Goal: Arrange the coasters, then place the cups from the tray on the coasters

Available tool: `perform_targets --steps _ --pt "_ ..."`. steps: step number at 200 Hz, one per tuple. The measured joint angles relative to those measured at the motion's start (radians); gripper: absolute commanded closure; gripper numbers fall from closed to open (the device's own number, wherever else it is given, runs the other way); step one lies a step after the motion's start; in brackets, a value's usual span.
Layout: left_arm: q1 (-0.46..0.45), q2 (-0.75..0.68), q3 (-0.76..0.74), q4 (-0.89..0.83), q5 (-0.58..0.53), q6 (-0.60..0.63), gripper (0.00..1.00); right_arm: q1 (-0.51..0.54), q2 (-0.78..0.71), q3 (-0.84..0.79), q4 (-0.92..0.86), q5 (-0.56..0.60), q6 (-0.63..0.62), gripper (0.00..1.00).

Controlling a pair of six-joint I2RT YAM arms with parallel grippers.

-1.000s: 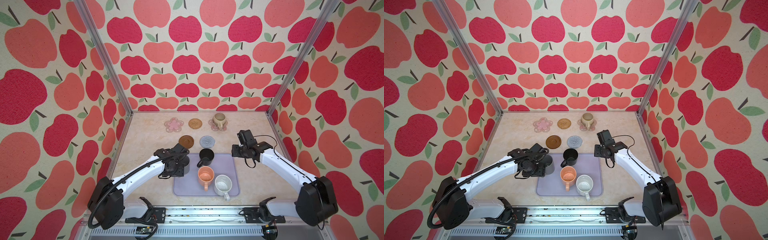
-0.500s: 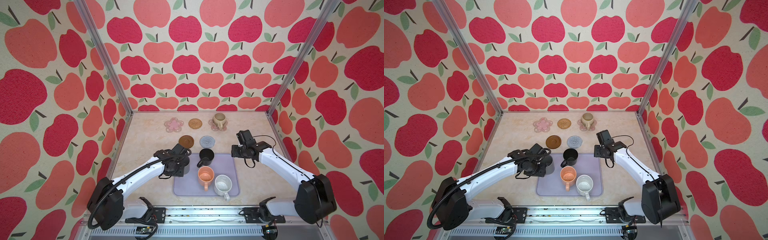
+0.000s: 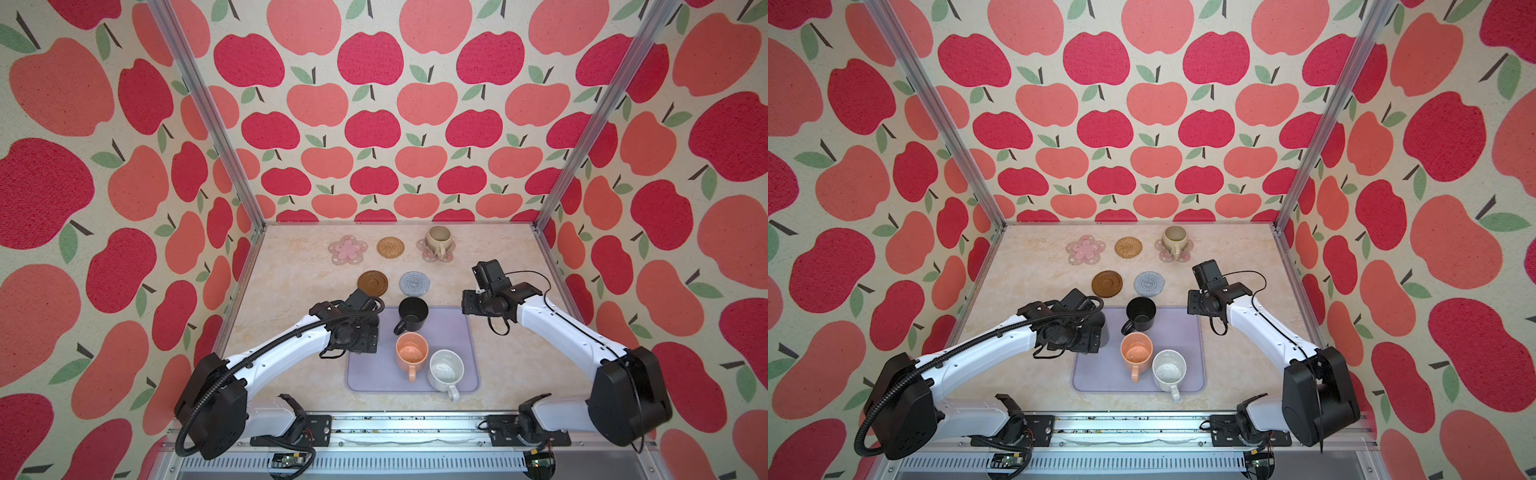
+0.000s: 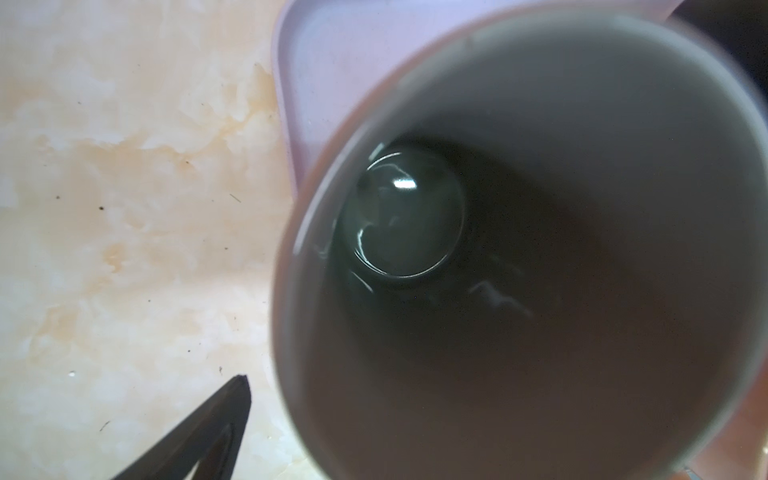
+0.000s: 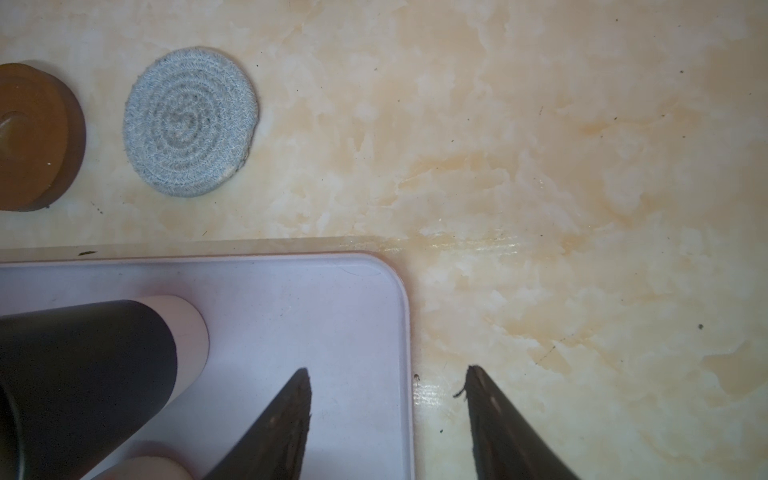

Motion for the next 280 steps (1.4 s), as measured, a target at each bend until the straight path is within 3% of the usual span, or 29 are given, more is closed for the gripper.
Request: perform_targets --steps 35,127,188,218,280 --pt "0.016 -0.087 -0.022 0.008 -0.013 -0.020 0.01 0.000 -0.010 0.000 0.000 0.000 0.000 0.38" --pt "0.027 -0.158 -0.033 0.016 -0.022 0.002 0.01 0.000 -0.045 0.000 0.003 0.000 0.000 0.38" --pt "0.021 -0.154 -0.058 0.061 0.074 0.031 0.00 0.000 -0.074 0.000 0.003 0.001 0.004 0.38" --pt "0.015 -0.153 -0.074 0.084 0.082 0.031 0.10 0.000 -0.078 0.000 0.003 0.001 0.005 0.39" --pt "0.009 -0.148 -0.114 0.093 0.077 0.027 0.17 0.000 -0.079 0.000 0.003 0.000 0.016 0.39"
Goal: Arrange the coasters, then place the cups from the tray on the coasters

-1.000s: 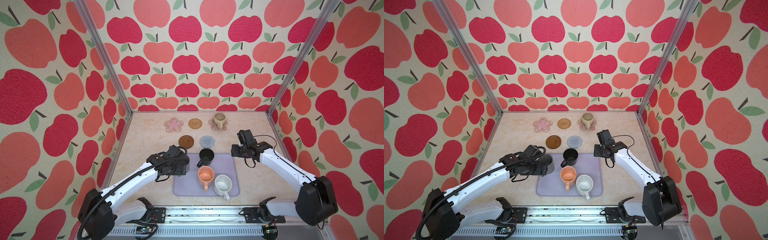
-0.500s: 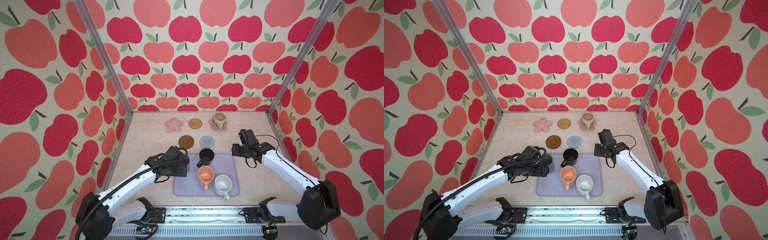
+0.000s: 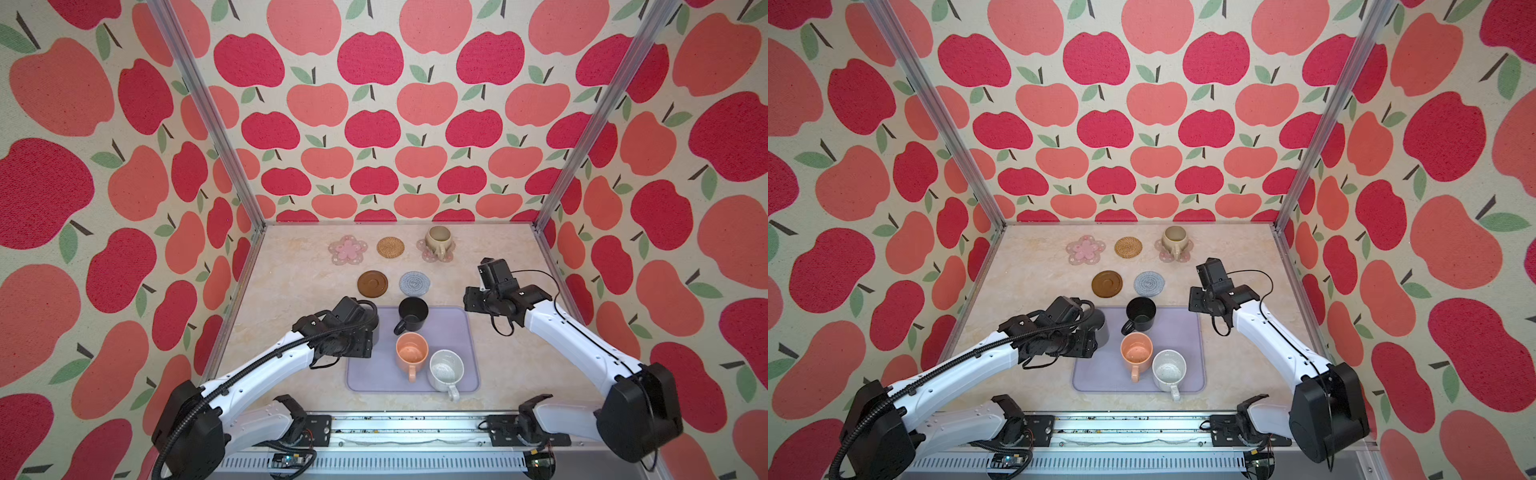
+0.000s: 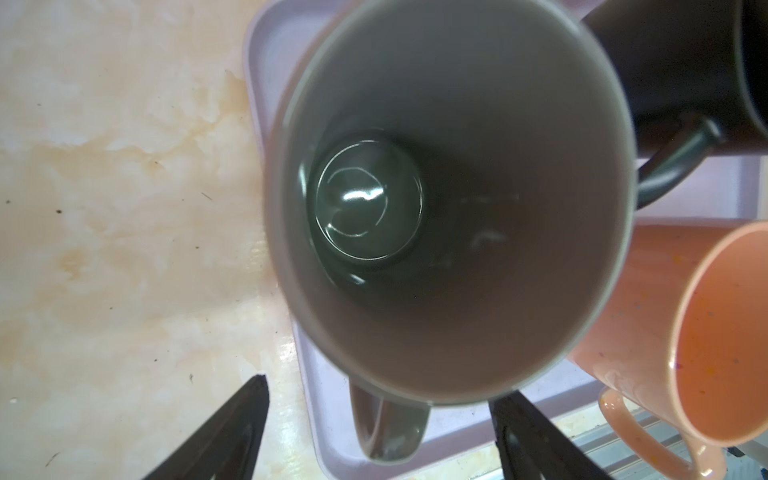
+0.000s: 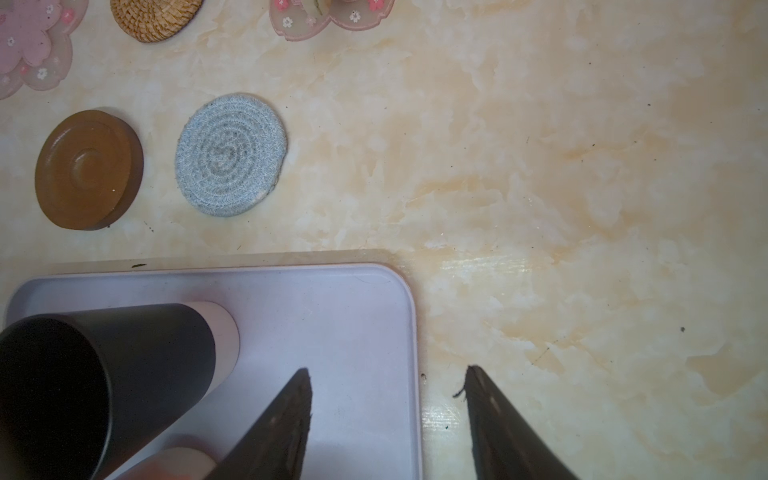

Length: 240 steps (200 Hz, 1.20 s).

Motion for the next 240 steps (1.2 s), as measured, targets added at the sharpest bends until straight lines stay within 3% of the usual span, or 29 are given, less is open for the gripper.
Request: perform_targets --steps 39,52,58,85,240 --pt "-0.002 0.029 -0.005 0.003 -0.004 -0.002 0.29 0.000 0.000 -0.008 0.004 0.000 0.010 0.39" --pt "-0.002 0.057 -0.005 0.003 -0.005 -0.004 0.47 0.000 0.000 -0.009 0.005 0.000 0.011 0.39" --pt "-0.002 0.069 -0.005 0.003 -0.005 -0.011 0.49 0.000 0.000 -0.009 0.005 0.000 0.011 0.39" --pt "-0.003 0.100 -0.005 0.003 -0.012 -0.016 0.46 0.000 0.000 -0.009 0.012 0.000 0.011 0.39" --pt "-0.004 0.055 0.025 0.055 -0.038 0.079 0.60 0.000 0.000 -0.009 0.027 0.000 0.010 0.39"
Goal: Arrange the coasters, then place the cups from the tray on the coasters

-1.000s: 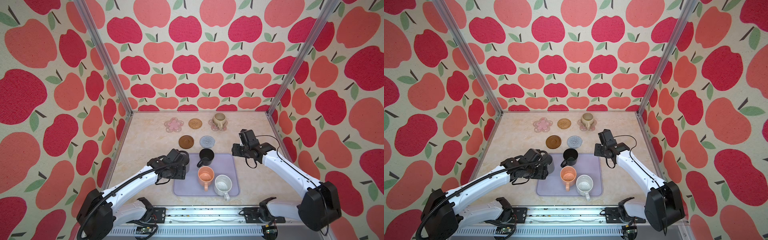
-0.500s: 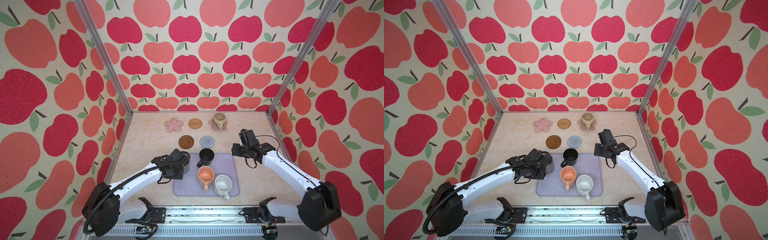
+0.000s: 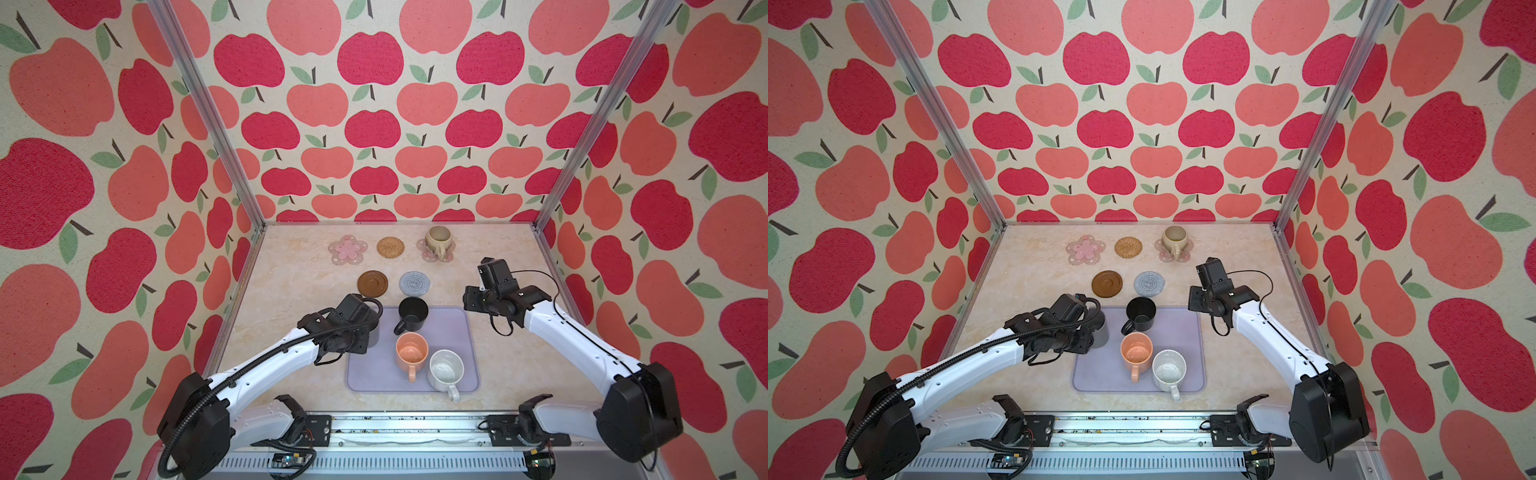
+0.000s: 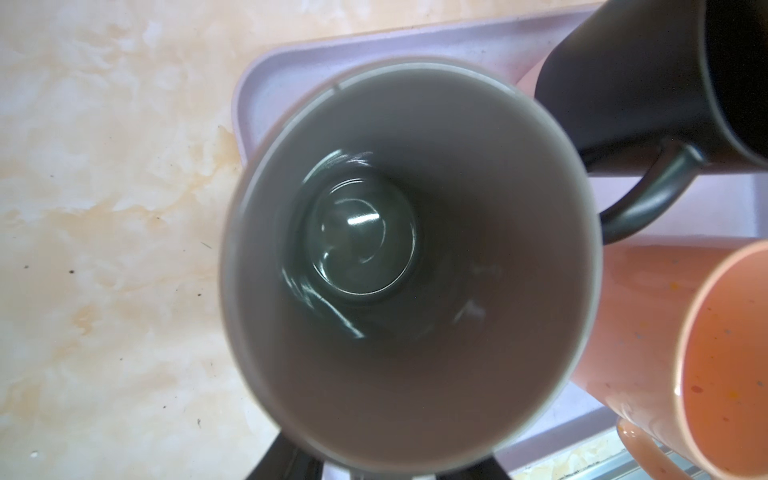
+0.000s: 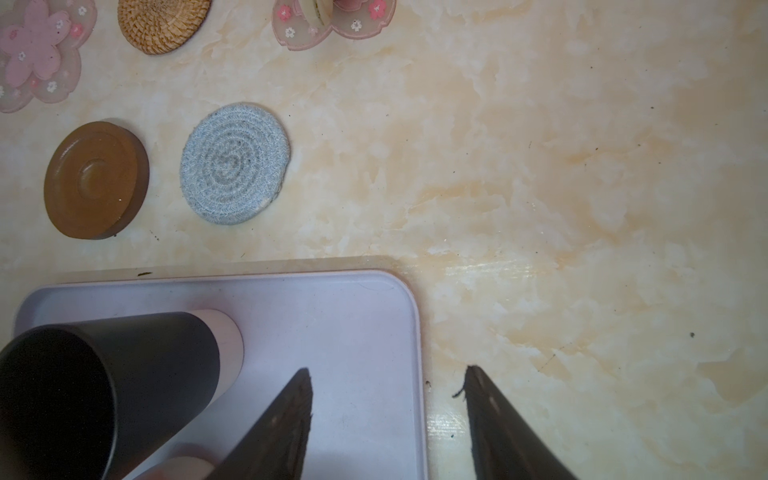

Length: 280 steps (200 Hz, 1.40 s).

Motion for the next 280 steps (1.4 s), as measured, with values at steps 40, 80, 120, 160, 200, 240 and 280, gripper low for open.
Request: perform_targets --steps 40,80,120,160,200,240,280 --pt "0.000 0.049 0.010 0.000 -0.010 0.015 0.72 0.000 0.000 0.000 0.000 0.000 0.000 0.39" --pt "-0.002 0.085 0.029 0.000 -0.021 0.025 0.83 0.000 0.000 0.000 0.000 0.001 0.000 0.39" --pt "-0.004 0.100 0.040 0.001 -0.035 0.029 1.00 0.000 0.000 0.000 0.000 0.002 0.000 0.39" --pt "-0.004 0.103 0.046 -0.005 -0.034 0.041 1.00 0.000 0.000 0.000 0.000 0.004 -0.001 0.39" --pt "-0.004 0.115 0.069 -0.030 -0.034 0.048 1.00 0.000 0.000 0.000 0.000 0.004 -0.001 0.39" --pt "-0.004 0.117 0.108 -0.064 -0.034 0.061 1.00 0.000 0.000 0.000 0.000 0.005 -0.008 0.39" --pt "-0.001 0.133 0.156 -0.078 -0.034 0.071 1.00 0.000 0.000 0.000 0.000 0.006 -0.019 0.39"
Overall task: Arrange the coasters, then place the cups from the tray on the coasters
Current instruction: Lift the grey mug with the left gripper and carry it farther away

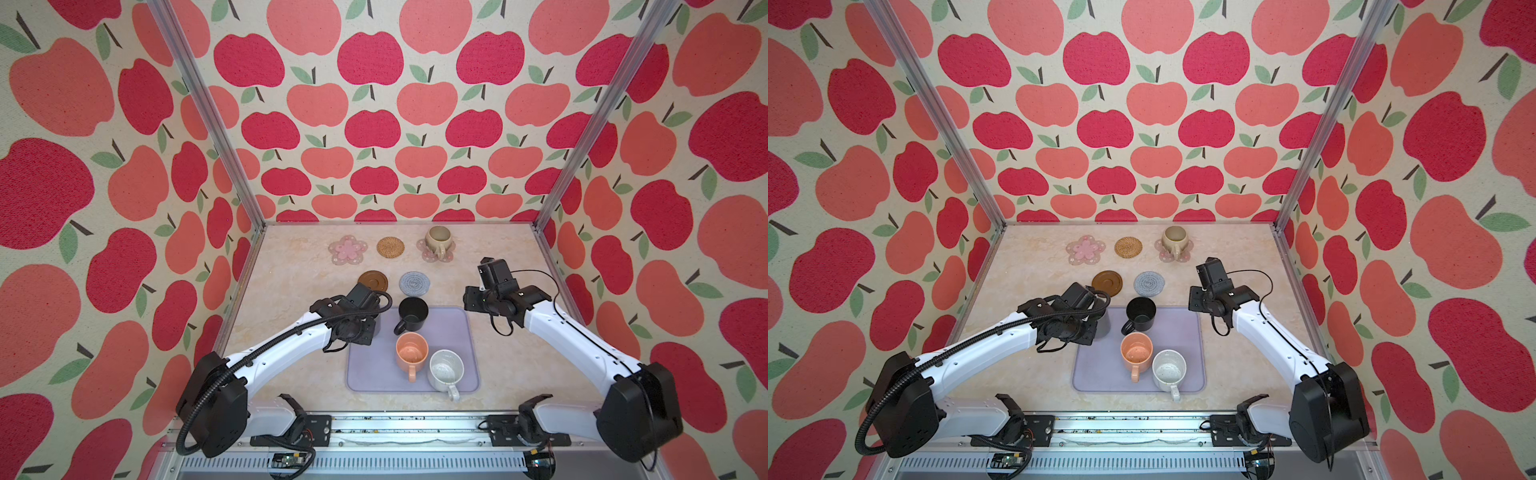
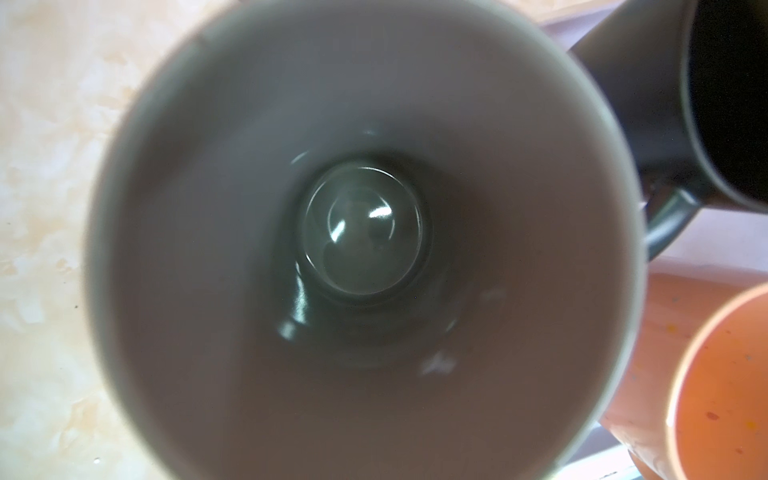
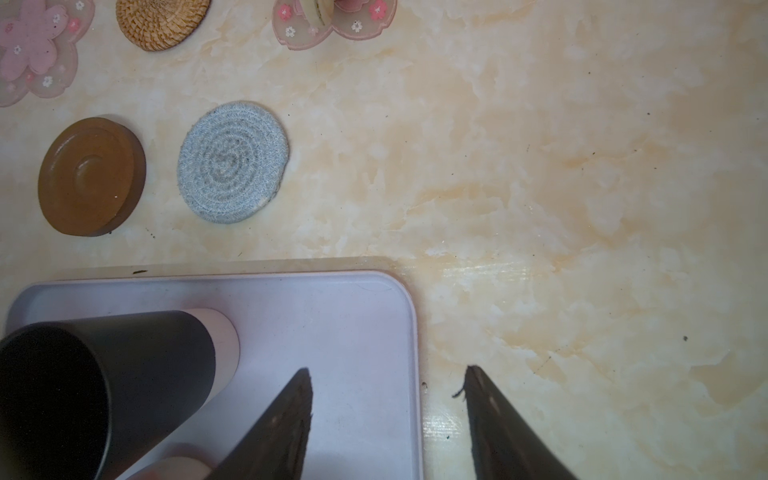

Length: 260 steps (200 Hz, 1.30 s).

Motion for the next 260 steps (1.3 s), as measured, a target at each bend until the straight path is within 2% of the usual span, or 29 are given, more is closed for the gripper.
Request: perform_targets --steps 35,115,260 --pt "0.031 0.027 0.041 -0.012 -0.004 0.004 1.00 0.000 0.000 0.000 0.000 0.007 -0.008 0.39" --pt "0.167 0.088 0.188 -0.039 -0.009 0.079 1.00 0.000 0.000 0.003 0.000 0.038 -0.047 0.39" --pt "0.408 0.428 0.526 -0.025 -0.004 0.270 1.00 -0.027 0.040 0.106 -0.012 0.051 -0.088 0.39"
